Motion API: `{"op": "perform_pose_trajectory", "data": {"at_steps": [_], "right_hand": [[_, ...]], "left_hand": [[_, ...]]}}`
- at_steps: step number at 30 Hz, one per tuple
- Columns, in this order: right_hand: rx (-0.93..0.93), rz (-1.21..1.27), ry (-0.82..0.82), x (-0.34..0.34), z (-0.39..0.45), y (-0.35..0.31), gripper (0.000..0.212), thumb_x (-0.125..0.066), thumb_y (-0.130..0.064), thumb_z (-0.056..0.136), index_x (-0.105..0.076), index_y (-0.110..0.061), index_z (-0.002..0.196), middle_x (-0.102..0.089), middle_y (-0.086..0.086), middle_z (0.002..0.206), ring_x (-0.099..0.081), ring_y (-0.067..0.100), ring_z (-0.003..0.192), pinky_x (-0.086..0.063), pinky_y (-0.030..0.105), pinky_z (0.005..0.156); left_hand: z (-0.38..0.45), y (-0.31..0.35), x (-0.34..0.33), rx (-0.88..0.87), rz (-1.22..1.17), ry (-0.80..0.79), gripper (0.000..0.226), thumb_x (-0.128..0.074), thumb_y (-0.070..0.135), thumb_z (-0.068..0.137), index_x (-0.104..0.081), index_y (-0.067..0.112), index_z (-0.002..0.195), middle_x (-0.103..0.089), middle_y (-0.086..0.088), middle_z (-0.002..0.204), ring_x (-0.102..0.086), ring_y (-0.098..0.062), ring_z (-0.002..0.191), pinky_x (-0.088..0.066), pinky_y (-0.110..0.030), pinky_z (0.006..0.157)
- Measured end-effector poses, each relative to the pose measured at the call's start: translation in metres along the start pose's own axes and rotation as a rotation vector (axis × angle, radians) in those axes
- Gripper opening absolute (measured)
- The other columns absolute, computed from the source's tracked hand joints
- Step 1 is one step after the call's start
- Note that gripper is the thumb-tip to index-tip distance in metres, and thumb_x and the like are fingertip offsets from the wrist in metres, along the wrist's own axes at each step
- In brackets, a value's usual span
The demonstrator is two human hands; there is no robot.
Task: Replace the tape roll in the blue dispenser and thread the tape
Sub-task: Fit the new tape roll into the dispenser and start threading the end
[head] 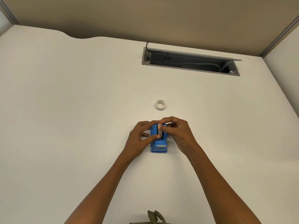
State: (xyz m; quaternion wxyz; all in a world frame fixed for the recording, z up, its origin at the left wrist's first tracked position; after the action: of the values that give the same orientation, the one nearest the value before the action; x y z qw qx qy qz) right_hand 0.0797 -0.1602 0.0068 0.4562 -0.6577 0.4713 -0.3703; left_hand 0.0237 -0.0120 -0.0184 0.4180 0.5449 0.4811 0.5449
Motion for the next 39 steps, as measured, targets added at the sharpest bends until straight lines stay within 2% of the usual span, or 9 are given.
{"op": "perform_pose_trajectory", "data": {"at_steps": [5,9,12,16,20,25,33,37,39], "right_hand": [[-0.022,0.011,0.019,-0.001,-0.001,-0.002,0.010,-0.075,-0.009,0.073,-0.072,-0.013,0.082,-0.069,0.004,0.083,-0.058,0.022,0.077,-0.053,0.036,0.076],[-0.025,-0.013,0.021,0.001,-0.004,-0.006,0.008,-0.074,-0.016,0.076,-0.073,-0.014,0.084,-0.072,0.005,0.086,-0.063,0.019,0.083,-0.051,0.030,0.074],[0.004,-0.125,-0.006,0.005,-0.006,-0.013,0.014,-0.076,-0.023,0.073,-0.074,-0.017,0.085,-0.073,0.007,0.093,-0.062,0.021,0.085,-0.051,0.035,0.078],[0.092,-0.364,-0.029,0.006,-0.008,-0.023,0.023,-0.084,-0.020,0.062,-0.074,-0.020,0.082,-0.074,-0.001,0.091,-0.056,0.010,0.074,-0.051,0.029,0.075],[0.149,-0.482,-0.047,0.006,-0.002,-0.037,0.021,-0.086,-0.018,0.057,-0.076,-0.018,0.075,-0.074,-0.005,0.080,-0.064,0.003,0.070,-0.053,0.022,0.069],[0.129,-0.566,-0.087,0.006,0.005,-0.048,0.014,-0.084,-0.016,0.061,-0.077,-0.016,0.074,-0.076,0.001,0.078,-0.066,-0.001,0.071,-0.048,0.009,0.068],[0.245,-0.964,-0.206,-0.009,-0.009,-0.061,0.017,-0.068,-0.012,0.073,-0.072,-0.010,0.089,-0.072,0.009,0.088,-0.067,0.020,0.082,-0.055,0.038,0.080],[0.287,-1.062,-0.236,-0.016,-0.010,-0.066,0.016,-0.069,-0.013,0.072,-0.068,-0.008,0.087,-0.063,0.008,0.092,-0.063,0.023,0.081,-0.053,0.041,0.077],[0.284,-1.083,-0.249,-0.019,-0.010,-0.068,0.017,-0.071,-0.013,0.069,-0.067,-0.007,0.084,-0.060,0.008,0.092,-0.061,0.024,0.081,-0.053,0.042,0.076]], "left_hand": [[0.001,0.000,-0.001,0.000,-0.003,0.005,0.044,-0.072,0.028,0.078,-0.053,0.040,0.116,-0.054,0.012,0.115,-0.054,0.004,0.104,-0.048,-0.011,0.078],[0.000,0.000,0.000,0.010,0.002,0.004,0.045,-0.071,0.028,0.078,-0.050,0.046,0.112,-0.052,0.016,0.113,-0.056,0.001,0.100,-0.048,-0.010,0.075],[0.000,-0.002,-0.001,0.015,0.020,0.010,0.046,-0.071,0.028,0.078,-0.052,0.037,0.120,-0.052,0.012,0.115,-0.056,-0.004,0.101,-0.048,-0.009,0.075],[0.002,-0.003,-0.001,0.018,0.044,0.009,0.051,-0.070,0.027,0.079,-0.053,0.024,0.127,-0.052,0.006,0.120,-0.056,-0.010,0.104,-0.051,-0.013,0.079],[0.001,-0.003,0.000,0.017,0.022,0.007,0.050,-0.071,0.027,0.078,-0.054,0.025,0.125,-0.053,0.007,0.119,-0.056,-0.007,0.105,-0.050,-0.014,0.080],[0.001,-0.002,0.000,0.034,0.038,0.000,0.050,-0.070,0.030,0.078,-0.053,0.029,0.125,-0.051,0.011,0.117,-0.056,-0.008,0.102,-0.050,-0.012,0.078],[-0.001,-0.001,-0.001,0.001,0.032,0.007,0.049,-0.071,0.030,0.078,-0.055,0.028,0.124,-0.054,0.004,0.121,-0.055,-0.010,0.108,-0.053,-0.023,0.084],[-0.001,-0.003,-0.001,-0.014,0.044,0.011,0.049,-0.071,0.029,0.078,-0.055,0.029,0.124,-0.054,0.004,0.121,-0.056,-0.009,0.108,-0.052,-0.022,0.083],[-0.001,-0.003,-0.001,-0.027,0.046,0.007,0.046,-0.071,0.027,0.079,-0.053,0.037,0.121,-0.054,0.004,0.121,-0.055,-0.008,0.107,-0.052,-0.020,0.082]]}}
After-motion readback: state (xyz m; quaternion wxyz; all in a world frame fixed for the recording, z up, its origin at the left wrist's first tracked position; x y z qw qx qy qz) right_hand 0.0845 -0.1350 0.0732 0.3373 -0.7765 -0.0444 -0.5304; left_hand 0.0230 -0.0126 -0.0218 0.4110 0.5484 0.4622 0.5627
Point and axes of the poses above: each hand's wrist, its own z-axis towards the middle knuckle, its own x-axis out of the back of the hand, y = z × x, the point moved 3 cm from there along z, towards the middle knuckle
